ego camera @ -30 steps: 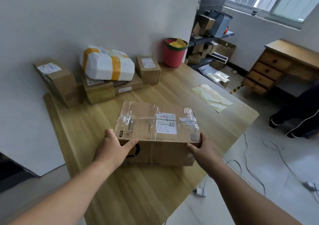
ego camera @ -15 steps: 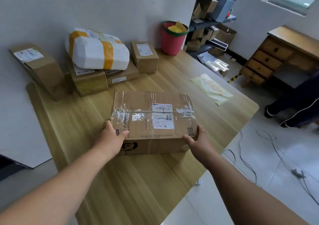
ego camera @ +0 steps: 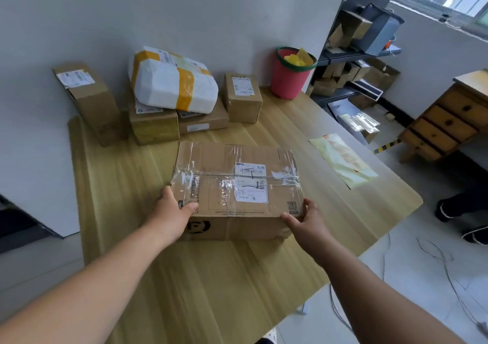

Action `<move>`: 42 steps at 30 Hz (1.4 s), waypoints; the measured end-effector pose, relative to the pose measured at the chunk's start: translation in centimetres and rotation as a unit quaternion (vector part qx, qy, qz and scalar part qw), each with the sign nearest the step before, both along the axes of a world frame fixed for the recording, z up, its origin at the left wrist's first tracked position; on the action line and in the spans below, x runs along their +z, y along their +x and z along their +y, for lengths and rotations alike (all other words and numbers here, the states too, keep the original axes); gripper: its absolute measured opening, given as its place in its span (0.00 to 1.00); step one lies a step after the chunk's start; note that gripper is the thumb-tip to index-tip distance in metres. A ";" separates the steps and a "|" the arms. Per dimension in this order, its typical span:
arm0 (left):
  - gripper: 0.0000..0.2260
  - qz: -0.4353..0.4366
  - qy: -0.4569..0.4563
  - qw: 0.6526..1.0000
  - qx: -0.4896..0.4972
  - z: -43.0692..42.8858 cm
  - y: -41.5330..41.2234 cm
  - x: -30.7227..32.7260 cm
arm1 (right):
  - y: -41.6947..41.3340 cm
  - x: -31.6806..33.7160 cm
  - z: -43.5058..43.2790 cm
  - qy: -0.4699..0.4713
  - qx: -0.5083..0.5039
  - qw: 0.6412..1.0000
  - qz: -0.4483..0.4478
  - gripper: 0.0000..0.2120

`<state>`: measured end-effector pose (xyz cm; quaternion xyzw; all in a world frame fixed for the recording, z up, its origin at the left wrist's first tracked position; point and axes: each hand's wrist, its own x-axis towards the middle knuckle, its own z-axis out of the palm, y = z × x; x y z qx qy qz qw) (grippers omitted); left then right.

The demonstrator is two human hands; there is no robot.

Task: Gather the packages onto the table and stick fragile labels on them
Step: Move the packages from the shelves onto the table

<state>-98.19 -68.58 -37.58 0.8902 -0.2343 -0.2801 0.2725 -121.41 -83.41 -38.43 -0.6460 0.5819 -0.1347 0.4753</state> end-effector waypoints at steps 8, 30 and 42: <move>0.26 -0.002 0.004 0.996 0.086 -5.6 -4.2 -0.9 | -1.7 -0.3 -9.4 0.008 0.075 0.997 -0.024 0.34; 0.34 -0.026 0.137 0.984 0.114 -11.5 -8.7 0.3 | -3.5 0.1 -17.4 -0.004 0.148 0.989 -0.016 0.33; 0.35 -0.021 0.187 0.981 0.047 -11.4 -6.7 1.3 | -3.0 0.8 -16.8 -0.001 0.135 0.990 -0.031 0.31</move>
